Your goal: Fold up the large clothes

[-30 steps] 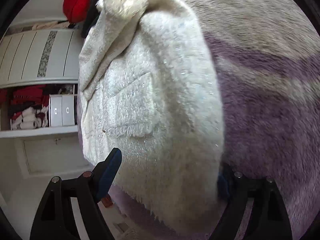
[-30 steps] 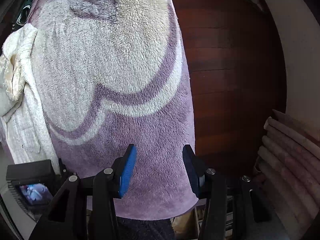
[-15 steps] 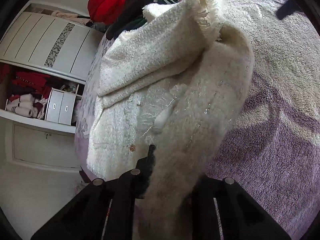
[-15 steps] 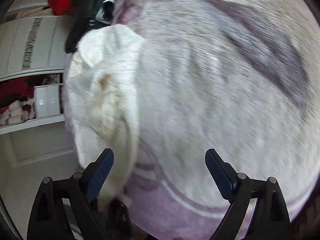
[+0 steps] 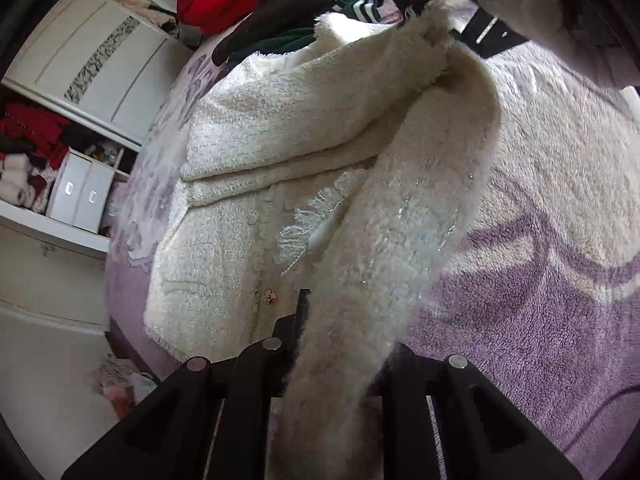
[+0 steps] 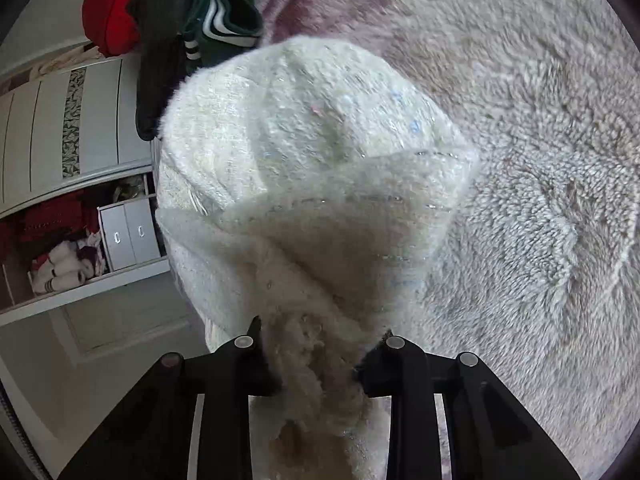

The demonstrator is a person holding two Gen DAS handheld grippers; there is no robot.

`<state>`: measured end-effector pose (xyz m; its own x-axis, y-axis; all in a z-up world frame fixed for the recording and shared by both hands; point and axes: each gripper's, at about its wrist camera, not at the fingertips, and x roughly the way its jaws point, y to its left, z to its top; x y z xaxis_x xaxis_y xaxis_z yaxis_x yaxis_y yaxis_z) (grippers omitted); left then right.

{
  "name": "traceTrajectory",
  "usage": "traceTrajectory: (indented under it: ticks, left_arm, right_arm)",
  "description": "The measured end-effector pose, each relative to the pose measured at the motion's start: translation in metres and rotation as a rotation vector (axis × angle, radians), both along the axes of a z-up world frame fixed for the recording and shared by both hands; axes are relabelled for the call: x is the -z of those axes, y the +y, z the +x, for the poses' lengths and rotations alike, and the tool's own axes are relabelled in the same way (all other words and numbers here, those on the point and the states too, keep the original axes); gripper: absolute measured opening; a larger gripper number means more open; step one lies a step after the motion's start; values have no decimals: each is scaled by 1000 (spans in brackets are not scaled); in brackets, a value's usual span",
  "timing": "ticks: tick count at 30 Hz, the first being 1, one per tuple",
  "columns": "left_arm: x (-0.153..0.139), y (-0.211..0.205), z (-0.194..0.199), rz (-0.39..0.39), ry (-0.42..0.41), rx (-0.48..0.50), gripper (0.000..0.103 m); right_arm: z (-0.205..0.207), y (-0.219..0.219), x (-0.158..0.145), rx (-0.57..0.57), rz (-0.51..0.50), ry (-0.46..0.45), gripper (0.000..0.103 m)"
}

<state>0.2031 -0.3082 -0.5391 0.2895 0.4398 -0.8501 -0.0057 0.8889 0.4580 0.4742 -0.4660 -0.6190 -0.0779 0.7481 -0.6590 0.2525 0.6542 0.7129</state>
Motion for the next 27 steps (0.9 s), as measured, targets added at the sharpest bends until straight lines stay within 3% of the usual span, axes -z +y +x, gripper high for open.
traceTrajectory:
  ticks: [7, 10, 13, 16, 20, 21, 24, 25, 27]
  left_arm:
    - [-59, 105, 4, -225, -27, -66, 12]
    - [-76, 167, 10, -317, -27, -133, 13]
    - [-76, 231, 19, -380, -28, -216, 13]
    - [-52, 297, 27, -438, -7, -299, 16]
    - [2, 376, 27, -577, 56, -417, 20]
    - [19, 397, 24, -659, 74, -454, 20]
    - [45, 443, 11, -930, 105, -546, 28]
    - [48, 457, 5, -1017, 100, -570, 30]
    - [49, 475, -7, -1118, 104, -593, 45]
  right_arm:
    - [4, 63, -120, -46, -114, -109, 22]
    - [10, 126, -159, -73, -201, -108, 22]
    - [21, 203, -177, -132, -307, -120, 22]
    - [35, 286, -173, -196, -414, -118, 22]
    - [47, 384, -131, -284, -543, -84, 25]
    - [50, 401, -110, -314, -568, -71, 30]
    - [55, 437, -69, -333, -534, 17, 62]
    - [56, 444, -63, -339, -519, 32, 74]
    - [54, 451, -66, -369, -503, 24, 83]
